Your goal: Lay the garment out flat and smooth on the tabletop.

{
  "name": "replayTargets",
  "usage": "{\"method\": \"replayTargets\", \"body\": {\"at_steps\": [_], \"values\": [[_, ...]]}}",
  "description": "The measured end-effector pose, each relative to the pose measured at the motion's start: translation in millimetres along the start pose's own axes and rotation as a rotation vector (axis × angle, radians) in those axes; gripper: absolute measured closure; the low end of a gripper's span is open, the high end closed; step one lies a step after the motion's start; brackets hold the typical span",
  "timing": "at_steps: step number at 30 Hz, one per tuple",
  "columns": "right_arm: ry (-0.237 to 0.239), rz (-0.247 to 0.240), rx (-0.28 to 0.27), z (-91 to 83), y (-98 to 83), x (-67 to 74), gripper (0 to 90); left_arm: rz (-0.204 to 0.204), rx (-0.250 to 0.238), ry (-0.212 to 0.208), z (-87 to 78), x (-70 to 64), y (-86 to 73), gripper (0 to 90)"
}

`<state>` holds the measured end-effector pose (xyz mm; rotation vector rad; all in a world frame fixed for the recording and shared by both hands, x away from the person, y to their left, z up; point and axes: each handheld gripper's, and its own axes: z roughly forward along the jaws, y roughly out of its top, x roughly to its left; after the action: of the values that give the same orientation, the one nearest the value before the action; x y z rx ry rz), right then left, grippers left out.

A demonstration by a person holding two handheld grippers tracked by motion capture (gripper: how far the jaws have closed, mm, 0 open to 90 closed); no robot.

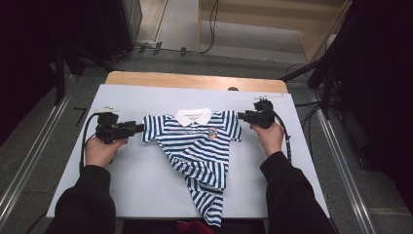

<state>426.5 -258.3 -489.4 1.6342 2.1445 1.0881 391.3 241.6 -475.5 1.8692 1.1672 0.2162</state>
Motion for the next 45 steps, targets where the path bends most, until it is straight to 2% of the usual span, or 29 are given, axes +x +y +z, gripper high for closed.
{"method": "replayTargets", "body": {"at_steps": [3,6,9,11,17,19,21,23,24,27,29,31,32,34,38,41,43,44,45], "values": [[0.006,-0.007,0.011,0.3,-0.9,1.0,49.1,0.0,0.026,0.009,6.0,1.8,4.1,40.0],[0.018,-0.01,0.025,1.2,-2.6,3.3,47.4,0.004,0.031,0.01,13.9,1.0,6.5,38.6],[0.029,-0.021,0.031,0.4,-5.3,7.1,46.7,0.024,0.036,0.024,24.4,-0.6,6.5,38.2],[0.039,-0.025,0.034,0.4,-7.3,10.1,45.6,0.022,0.072,0.025,33.1,-0.4,7.0,38.0],[0.064,-0.036,0.063,8.3,-14.1,15.7,44.7,0.039,0.12,0.036,56.1,-4.1,6.4,36.3],[0.066,-0.036,0.067,12.8,-15.1,15.9,44.7,0.037,0.105,0.037,60.2,-4.9,6.8,37.6],[0.071,-0.032,0.064,19.2,-15.6,16.6,44.8,0.03,0.101,0.023,63.4,-5.8,7.2,44.4],[0.081,-0.027,0.067,25.9,-16.6,17.7,47.2,0.043,0.109,0.027,67.2,-8.8,7.5,60.6],[0.084,-0.032,0.054,27.3,-16.8,19.0,51.0,0.056,0.12,0.036,68.9,-10.1,8.7,68.3],[0.077,-0.048,0.073,29.6,-14.9,23.7,71.9,0.018,0.14,0.023,72.3,-10.8,13.3,85.5],[0.079,-0.043,0.109,29.6,-12.4,25.8,82.0,0.015,0.124,0.013,70.3,-11.5,17.3,87.2],[0.1,-0.02,0.113,24.1,-7.0,25.5,84.4,0.023,0.083,0.008,61.1,-12.4,23.8,87.4],[0.101,-0.014,0.1,18.3,-3.2,26.0,84.6,0.025,0.058,0.002,55.0,-13.3,27.9,87.5],[0.099,-0.039,0.057,2.9,6.2,28.2,84.7,0.041,0.014,-0.009,41.4,-16.5,37.7,87.6],[0.101,-0.091,-0.045,-28.1,26.5,38.6,84.7,0.112,-0.066,-0.002,19.5,-26.2,58.6,87.6],[0.075,-0.133,-0.122,-45.3,43.5,46.8,84.6,0.155,-0.143,0.009,8.6,-33.6,76.0,87.6],[0.035,-0.155,-0.161,-50.0,56.5,49.3,84.3,0.167,-0.188,0.024,8.8,-34.8,87.4,87.4],[0.009,-0.163,-0.174,-48.2,63.0,48.9,82.2,0.173,-0.206,0.044,12.6,-33.1,91.4,87.2],[-0.025,-0.155,-0.187,-42.6,68.5,47.9,72.9,0.164,-0.202,0.065,19.3,-29.3,93.8,85.3]]}}
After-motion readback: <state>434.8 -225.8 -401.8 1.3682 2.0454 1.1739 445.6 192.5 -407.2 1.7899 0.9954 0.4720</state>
